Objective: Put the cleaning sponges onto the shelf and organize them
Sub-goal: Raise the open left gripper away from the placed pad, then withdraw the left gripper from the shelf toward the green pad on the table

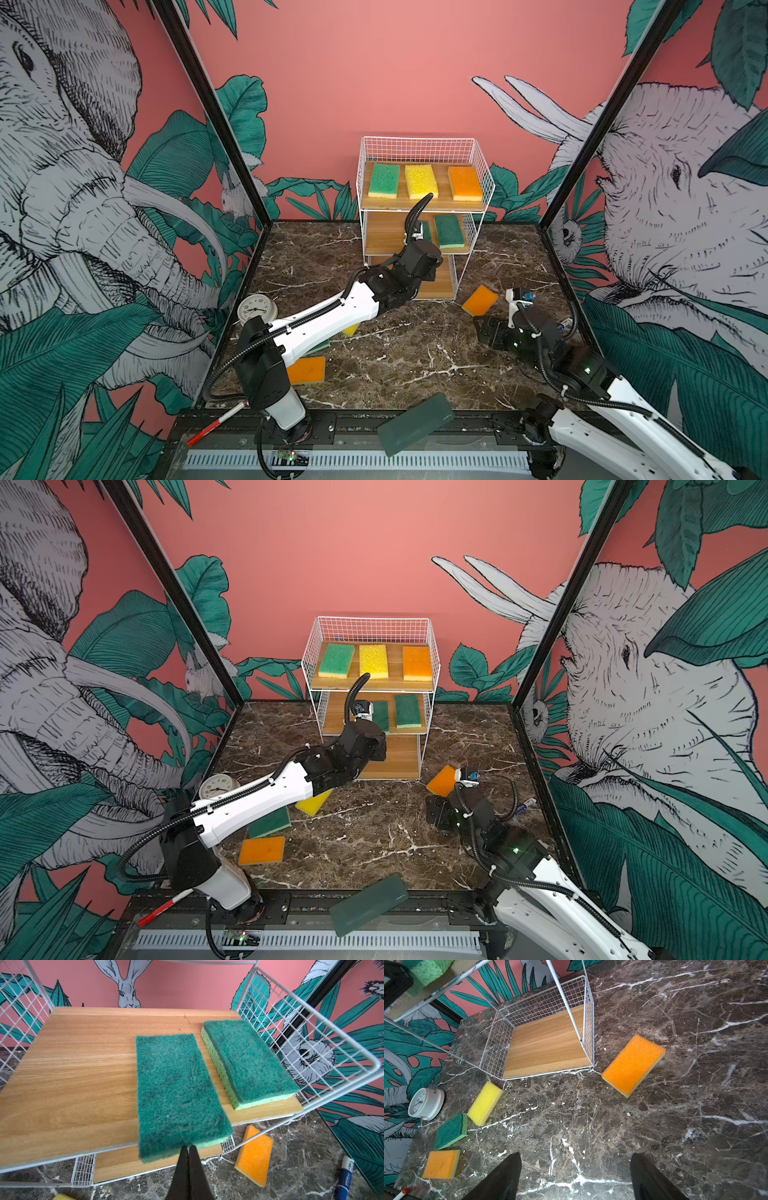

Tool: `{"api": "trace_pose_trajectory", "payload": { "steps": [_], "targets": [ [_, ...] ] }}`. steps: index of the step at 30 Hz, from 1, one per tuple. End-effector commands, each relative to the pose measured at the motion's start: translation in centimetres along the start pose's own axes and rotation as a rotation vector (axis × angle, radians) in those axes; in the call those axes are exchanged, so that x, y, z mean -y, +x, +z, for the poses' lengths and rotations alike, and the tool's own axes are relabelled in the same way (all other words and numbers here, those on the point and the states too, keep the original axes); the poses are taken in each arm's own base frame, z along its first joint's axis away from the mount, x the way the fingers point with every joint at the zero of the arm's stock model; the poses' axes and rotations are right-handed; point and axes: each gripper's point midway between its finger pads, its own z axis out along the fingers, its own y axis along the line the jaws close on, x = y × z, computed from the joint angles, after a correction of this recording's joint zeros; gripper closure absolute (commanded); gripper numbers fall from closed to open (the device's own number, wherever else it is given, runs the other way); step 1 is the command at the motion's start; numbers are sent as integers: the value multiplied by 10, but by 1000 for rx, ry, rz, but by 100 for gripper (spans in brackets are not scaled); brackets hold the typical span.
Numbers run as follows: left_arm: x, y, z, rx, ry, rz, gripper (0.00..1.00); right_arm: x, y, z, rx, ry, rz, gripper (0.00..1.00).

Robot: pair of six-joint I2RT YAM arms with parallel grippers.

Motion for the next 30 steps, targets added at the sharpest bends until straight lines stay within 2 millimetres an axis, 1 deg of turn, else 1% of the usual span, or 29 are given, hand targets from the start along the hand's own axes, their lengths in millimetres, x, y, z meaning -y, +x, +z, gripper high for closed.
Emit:
{"api": "trace_pose_trajectory", "payload": {
  "steps": [1, 13, 20, 30],
  "targets": [
    [-6, -14, -1, 45, -19, -26, 100, 1, -2, 2, 12, 6, 4, 15],
    [-3, -14, 13, 37, -22, -31, 100, 3, -1, 3, 10, 17, -2, 15],
    [3, -22, 12, 65, 3, -41, 100, 2, -2, 3, 8, 22, -9, 15],
    [4, -27, 18, 86, -15, -17, 100, 1, -1, 8, -5, 26, -21, 15]
  ]
}}
